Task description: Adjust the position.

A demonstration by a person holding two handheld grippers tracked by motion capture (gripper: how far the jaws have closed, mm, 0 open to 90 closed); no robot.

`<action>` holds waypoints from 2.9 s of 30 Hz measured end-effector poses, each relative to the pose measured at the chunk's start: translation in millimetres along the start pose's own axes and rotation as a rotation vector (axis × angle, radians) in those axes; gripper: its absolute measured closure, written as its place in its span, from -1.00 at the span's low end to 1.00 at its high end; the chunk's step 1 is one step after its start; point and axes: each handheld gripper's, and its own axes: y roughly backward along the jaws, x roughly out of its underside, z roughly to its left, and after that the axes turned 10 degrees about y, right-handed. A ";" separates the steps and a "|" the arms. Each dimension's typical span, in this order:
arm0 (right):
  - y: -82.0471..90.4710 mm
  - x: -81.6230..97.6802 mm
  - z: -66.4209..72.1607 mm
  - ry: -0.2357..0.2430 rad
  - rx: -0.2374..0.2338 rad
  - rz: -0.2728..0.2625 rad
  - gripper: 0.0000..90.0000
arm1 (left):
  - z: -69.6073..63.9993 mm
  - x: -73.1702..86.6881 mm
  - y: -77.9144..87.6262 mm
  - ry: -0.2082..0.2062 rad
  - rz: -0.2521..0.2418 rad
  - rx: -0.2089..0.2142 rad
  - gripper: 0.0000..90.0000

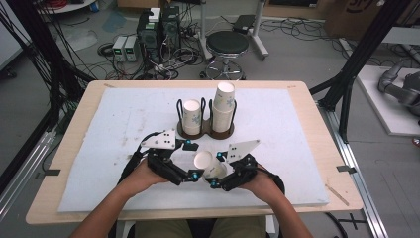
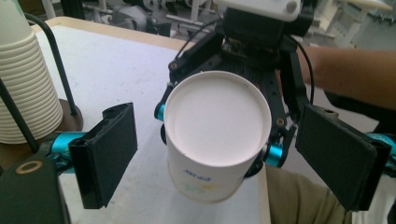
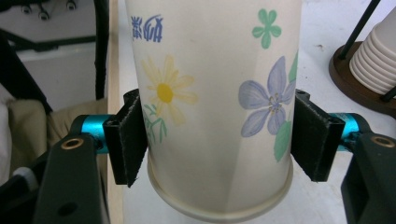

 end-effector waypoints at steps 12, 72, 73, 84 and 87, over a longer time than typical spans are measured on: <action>7.0 -24.2 -9.6 0.087 -0.046 0.139 -0.35 | 2.0 -4.8 2.6 -0.013 0.054 0.000 -0.69; 26.6 -34.4 -13.5 0.003 -0.030 -0.020 -0.57 | 11.6 15.7 7.8 -0.007 -0.006 0.057 -0.20; 28.0 -31.8 -13.2 -0.016 -0.019 -0.042 -0.57 | 11.9 16.7 8.8 -0.007 -0.011 0.050 -0.20; 33.9 0.0 -3.3 -0.115 0.081 -0.179 -0.57 | 11.7 23.2 15.5 0.008 -0.114 0.022 -0.21; 31.7 5.9 -0.6 -0.133 0.096 -0.193 -0.57 | 12.5 25.0 15.6 0.008 -0.130 0.019 -0.21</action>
